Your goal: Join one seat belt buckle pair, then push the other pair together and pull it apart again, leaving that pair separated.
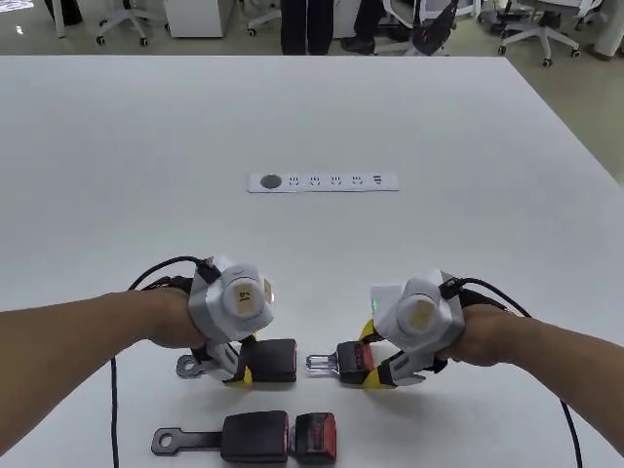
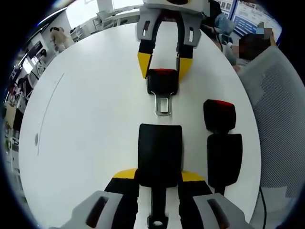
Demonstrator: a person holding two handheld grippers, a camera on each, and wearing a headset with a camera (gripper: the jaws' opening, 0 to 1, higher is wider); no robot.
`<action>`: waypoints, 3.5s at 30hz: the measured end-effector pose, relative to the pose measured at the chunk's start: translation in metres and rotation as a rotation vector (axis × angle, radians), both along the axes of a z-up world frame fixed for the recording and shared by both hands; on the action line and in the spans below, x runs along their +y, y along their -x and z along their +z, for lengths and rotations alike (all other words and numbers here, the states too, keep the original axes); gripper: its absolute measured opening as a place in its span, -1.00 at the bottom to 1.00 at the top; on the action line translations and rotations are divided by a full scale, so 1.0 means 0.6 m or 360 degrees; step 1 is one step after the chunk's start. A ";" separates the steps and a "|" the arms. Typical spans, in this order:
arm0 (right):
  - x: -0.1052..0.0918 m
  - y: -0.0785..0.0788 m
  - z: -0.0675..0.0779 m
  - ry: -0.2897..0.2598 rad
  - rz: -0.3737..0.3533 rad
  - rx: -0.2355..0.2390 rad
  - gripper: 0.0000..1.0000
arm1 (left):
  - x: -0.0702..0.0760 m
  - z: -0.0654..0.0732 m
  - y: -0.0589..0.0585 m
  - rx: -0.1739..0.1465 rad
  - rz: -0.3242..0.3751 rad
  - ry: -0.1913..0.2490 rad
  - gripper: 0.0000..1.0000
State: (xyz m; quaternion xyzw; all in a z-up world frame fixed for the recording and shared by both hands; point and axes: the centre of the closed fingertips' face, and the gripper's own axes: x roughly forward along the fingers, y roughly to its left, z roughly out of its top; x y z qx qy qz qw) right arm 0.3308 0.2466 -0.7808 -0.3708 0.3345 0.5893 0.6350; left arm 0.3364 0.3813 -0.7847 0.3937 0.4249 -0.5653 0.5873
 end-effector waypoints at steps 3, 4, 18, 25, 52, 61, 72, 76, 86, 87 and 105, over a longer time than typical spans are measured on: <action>-0.012 -0.002 0.000 0.0015 -0.0008 0.0000 -0.41 | 0.000 -0.001 0.000 -0.0001 0.0000 0.0003 -0.35; -0.014 -0.001 0.000 0.0020 -0.0008 -0.0001 -0.41 | 0.000 0.000 0.000 -0.0001 0.0000 0.0003 -0.35; -0.054 -0.004 0.004 0.0072 -0.0038 -0.0001 -0.40 | 0.001 0.000 0.000 -0.0002 -0.0002 0.0010 -0.35; -0.073 -0.007 0.002 0.0098 -0.0046 0.0001 -0.40 | 0.000 0.002 0.002 -0.0002 -0.0006 0.0006 -0.35; -0.096 -0.007 0.007 0.0144 -0.0060 -0.0064 -0.17 | 0.016 0.005 -0.007 -0.0049 0.0078 0.0020 -0.28; -0.111 0.001 0.012 0.0135 -0.0109 -0.0074 -0.08 | 0.034 0.011 -0.005 -0.0073 0.0117 0.0037 -0.28; -0.107 0.021 0.031 0.0047 -0.0201 -0.0088 0.07 | 0.062 0.027 0.006 -0.0095 0.0159 0.0059 -0.21; -0.107 0.026 0.035 0.0011 -0.0244 -0.0088 0.12 | 0.075 0.036 0.015 -0.0099 0.0215 0.0087 -0.18; -0.107 0.047 0.049 -0.0133 -0.0393 -0.0076 0.26 | 0.094 0.057 0.040 -0.0114 0.0434 0.0291 0.02; -0.105 0.048 0.049 -0.0150 -0.0409 -0.0074 0.28 | 0.096 0.058 0.042 -0.0116 0.0448 0.0310 0.05; -0.089 0.096 0.062 -0.0474 -0.0688 -0.0043 0.63 | 0.118 0.081 0.092 -0.0250 0.0810 0.0764 0.40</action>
